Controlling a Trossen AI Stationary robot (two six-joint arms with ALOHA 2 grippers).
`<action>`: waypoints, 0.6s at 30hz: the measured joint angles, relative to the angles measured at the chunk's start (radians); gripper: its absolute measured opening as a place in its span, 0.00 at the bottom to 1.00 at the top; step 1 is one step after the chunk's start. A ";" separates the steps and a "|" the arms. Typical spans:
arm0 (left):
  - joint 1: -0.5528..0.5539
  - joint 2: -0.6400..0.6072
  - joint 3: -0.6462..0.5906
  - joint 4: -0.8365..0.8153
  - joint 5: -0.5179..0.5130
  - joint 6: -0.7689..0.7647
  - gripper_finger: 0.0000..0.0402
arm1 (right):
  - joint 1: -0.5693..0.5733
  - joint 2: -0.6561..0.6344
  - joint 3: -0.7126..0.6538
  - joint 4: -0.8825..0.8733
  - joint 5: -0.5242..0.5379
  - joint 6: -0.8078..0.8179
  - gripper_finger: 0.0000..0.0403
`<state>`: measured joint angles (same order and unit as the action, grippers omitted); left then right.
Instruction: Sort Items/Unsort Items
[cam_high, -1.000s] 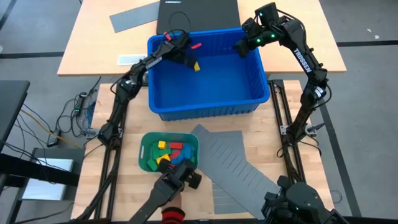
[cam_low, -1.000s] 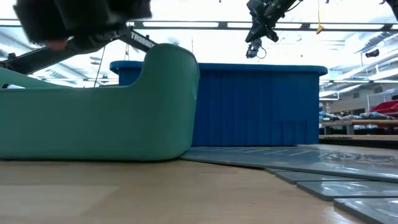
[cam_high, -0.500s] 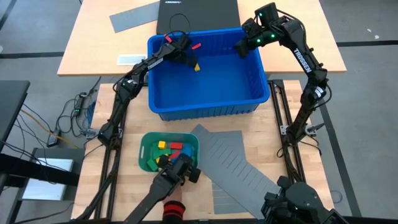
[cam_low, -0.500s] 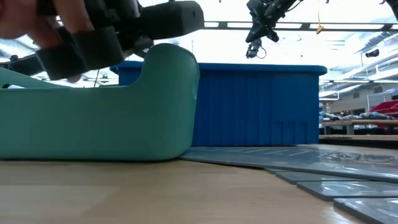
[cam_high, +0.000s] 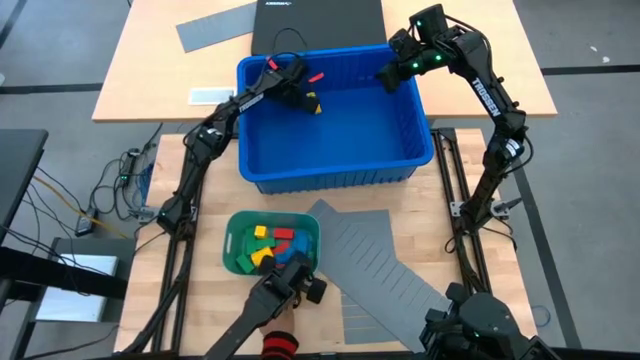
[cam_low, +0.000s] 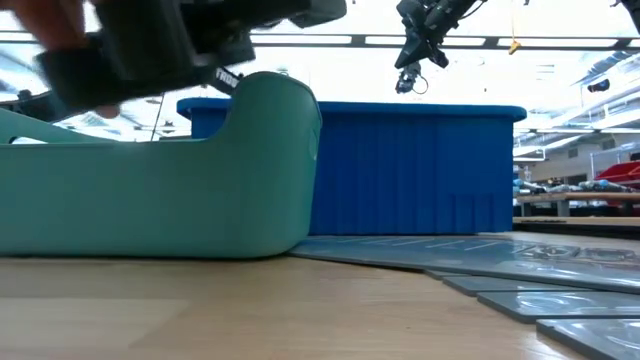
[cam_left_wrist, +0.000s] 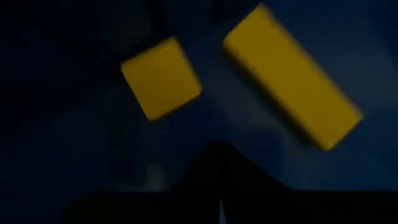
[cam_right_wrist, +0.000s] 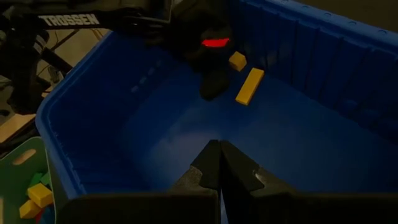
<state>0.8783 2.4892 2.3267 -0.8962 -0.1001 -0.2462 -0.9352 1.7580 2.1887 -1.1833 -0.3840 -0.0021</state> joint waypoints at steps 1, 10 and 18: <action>-0.009 -0.004 0.012 0.003 -0.035 0.004 0.00 | 0.000 0.000 0.000 -0.001 0.000 0.000 0.00; -0.013 0.006 0.022 0.126 -0.216 -0.008 0.00 | 0.000 0.000 0.000 -0.006 -0.003 0.000 0.00; 0.010 0.005 -0.014 0.153 -0.195 -0.016 0.00 | 0.000 0.000 0.000 -0.018 -0.002 -0.018 0.00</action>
<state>0.8881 2.4939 2.3125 -0.7430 -0.2949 -0.2621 -0.9352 1.7580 2.1887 -1.2014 -0.3855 -0.0204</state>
